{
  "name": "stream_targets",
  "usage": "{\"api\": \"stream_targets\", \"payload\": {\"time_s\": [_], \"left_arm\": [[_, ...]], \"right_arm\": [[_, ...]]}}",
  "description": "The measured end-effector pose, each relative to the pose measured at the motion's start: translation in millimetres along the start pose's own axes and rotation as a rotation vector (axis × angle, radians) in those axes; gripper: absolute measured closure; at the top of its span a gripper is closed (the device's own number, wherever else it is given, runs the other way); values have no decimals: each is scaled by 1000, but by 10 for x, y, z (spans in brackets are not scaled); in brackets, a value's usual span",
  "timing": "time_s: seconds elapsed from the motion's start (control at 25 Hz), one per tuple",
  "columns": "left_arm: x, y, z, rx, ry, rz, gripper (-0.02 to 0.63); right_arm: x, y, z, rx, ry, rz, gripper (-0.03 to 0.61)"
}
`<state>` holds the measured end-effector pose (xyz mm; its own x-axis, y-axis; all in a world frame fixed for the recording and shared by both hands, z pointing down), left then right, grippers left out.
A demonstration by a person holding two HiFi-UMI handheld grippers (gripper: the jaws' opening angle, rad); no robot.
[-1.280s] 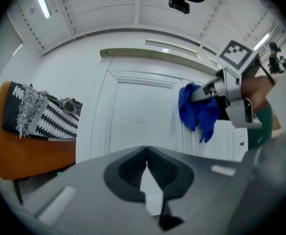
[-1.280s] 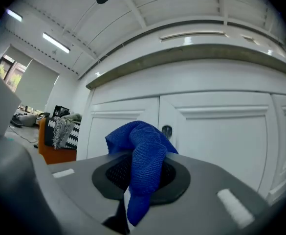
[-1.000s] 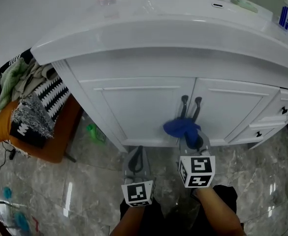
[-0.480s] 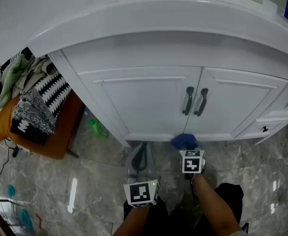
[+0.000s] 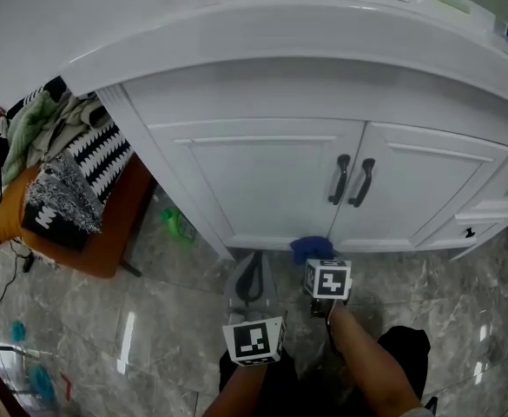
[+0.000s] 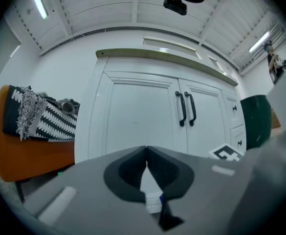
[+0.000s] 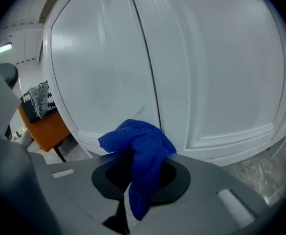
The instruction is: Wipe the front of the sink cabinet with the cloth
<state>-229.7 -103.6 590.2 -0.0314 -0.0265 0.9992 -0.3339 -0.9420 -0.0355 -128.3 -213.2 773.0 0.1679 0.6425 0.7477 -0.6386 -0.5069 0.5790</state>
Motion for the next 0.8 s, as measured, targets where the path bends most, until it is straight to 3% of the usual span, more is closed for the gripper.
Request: {"api": "stream_targets", "payload": {"time_s": [0.44,0.64,0.8], "left_arm": [[5,-2,3,-7,-1,-2,604],[67,50,-104,-46,-15,-21,603],[75,74,-98,-52,-27,-16,604]], "right_arm": [[-232,25,-362,-121,33,36,517],[-890,-350,-700,-199,-69,134,518],[-1598,-897,-988,-228,-159,297,520]]}}
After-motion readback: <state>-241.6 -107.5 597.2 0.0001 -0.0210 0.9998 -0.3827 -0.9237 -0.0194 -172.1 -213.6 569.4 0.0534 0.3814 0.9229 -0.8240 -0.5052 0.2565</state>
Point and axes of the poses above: the fingertips, and each gripper's own axes: y forward along the fingers, z to its right, x out of its underside, the point moved 1 cm from there along -y, backward along the fingers, and after that the axes turned 12 degrees about -x, right-handed, at the moved point
